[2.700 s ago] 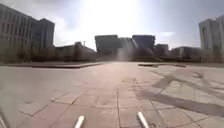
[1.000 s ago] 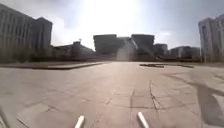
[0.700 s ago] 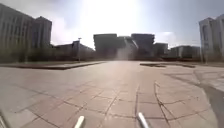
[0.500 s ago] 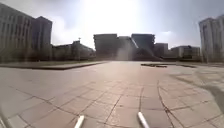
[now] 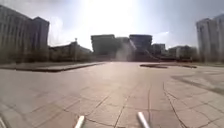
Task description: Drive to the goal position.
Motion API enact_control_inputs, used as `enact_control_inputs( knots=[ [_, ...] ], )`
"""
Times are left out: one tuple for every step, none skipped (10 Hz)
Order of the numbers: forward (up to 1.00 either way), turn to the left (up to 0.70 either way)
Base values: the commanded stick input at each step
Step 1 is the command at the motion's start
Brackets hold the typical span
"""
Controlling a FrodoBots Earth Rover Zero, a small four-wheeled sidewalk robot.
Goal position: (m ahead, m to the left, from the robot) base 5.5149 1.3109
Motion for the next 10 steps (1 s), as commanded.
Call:
enact_control_inputs(
  knots=[
    [1.00, 0.00],
    [1.00, 0.00],
    [1.00, 0.00],
    [1.00, 0.00],
    [1.00, 0.00],
    [1.00, 0.00],
    [1.00, 0.00],
    [1.00, 0.00],
    [1.00, 0.00],
    [1.00, 0.00]
  ],
)
